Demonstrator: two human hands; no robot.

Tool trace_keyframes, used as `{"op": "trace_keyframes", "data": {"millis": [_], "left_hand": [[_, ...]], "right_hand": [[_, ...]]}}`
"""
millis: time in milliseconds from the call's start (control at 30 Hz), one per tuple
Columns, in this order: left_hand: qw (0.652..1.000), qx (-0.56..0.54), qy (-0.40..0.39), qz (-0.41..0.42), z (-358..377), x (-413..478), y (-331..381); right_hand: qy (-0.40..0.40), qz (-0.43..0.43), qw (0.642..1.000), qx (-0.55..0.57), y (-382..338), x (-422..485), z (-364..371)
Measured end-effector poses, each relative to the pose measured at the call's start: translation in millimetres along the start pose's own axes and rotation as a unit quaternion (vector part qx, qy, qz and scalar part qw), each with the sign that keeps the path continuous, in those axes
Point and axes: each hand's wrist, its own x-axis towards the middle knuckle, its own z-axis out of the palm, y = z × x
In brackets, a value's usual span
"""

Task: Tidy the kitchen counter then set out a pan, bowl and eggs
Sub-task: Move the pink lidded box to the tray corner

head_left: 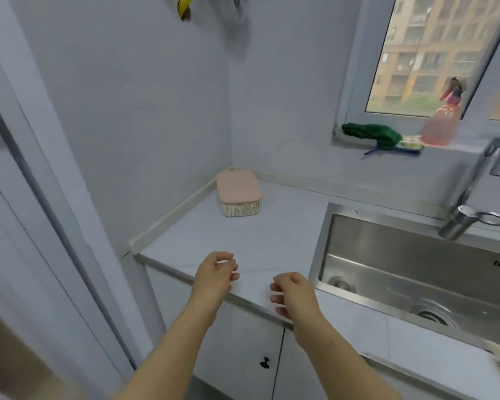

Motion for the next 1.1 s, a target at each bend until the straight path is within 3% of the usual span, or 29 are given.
{"op": "trace_keyframes", "data": {"millis": [300, 833, 967, 1100], "left_hand": [[0.999, 0.028, -0.024, -0.031, -7, 124, 20], [0.993, 0.079, 0.051, -0.074, 23, 322, 32], [0.989, 0.090, 0.055, -0.102, 30, 361, 26], [0.987, 0.109, 0.037, -0.109, 33, 388, 20]], "right_hand": [[0.065, 0.002, 0.997, 0.030, -34, 104, 43], [0.013, 0.086, 0.996, 0.002, -86, 288, 100], [0.004, 0.127, 0.991, 0.051, -92, 311, 120], [0.060, 0.156, 0.981, 0.102, -87, 329, 142]]}}
